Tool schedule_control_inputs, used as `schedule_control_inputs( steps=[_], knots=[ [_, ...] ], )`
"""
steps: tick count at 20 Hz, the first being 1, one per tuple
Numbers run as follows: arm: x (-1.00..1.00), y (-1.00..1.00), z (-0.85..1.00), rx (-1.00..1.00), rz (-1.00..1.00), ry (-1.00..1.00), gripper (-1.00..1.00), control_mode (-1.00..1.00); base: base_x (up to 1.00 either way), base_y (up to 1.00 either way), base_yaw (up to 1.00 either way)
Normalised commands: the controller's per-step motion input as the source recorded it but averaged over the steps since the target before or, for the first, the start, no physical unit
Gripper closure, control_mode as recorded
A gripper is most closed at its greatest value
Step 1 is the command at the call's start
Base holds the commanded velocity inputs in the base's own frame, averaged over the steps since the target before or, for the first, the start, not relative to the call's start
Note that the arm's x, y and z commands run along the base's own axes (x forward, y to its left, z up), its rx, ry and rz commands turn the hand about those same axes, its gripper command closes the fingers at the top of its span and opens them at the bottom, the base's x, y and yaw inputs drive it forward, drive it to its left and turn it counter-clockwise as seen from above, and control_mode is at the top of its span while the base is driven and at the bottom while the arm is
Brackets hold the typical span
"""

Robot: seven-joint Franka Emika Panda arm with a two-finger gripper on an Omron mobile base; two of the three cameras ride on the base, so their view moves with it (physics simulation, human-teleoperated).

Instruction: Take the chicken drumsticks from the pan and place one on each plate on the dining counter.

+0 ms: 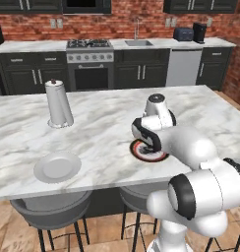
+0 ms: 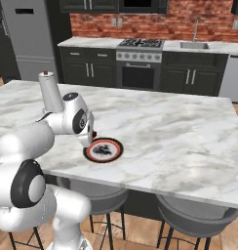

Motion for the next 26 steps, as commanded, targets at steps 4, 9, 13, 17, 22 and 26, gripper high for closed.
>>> schedule_control_inputs(
  steps=[4, 9, 13, 17, 22, 26],
  knots=[
    [0.51, 0.0, -0.34, 0.0, 0.0, 0.08, 1.0, -1.0, 0.0, 0.0, 0.0],
    [0.25, 0.0, -0.39, 0.0, 0.0, 0.04, 1.0, -1.0, 0.0, 0.0, 0.0],
    [0.03, -0.08, -0.54, 0.0, 0.0, 0.0, 1.0, -1.0, 0.0, 0.0, 0.0],
    [0.0, -0.28, -0.56, 0.0, -0.01, 0.0, 1.0, -1.0, 0.0, 0.0, 0.0],
    [0.15, -0.38, -0.31, 0.0, -0.06, 0.0, 1.0, -1.0, 0.0, 0.0, 0.0],
    [0.43, -0.21, -0.14, 0.0, -0.07, -0.01, 1.0, -1.0, 0.0, 0.0, 0.0]
  ],
)
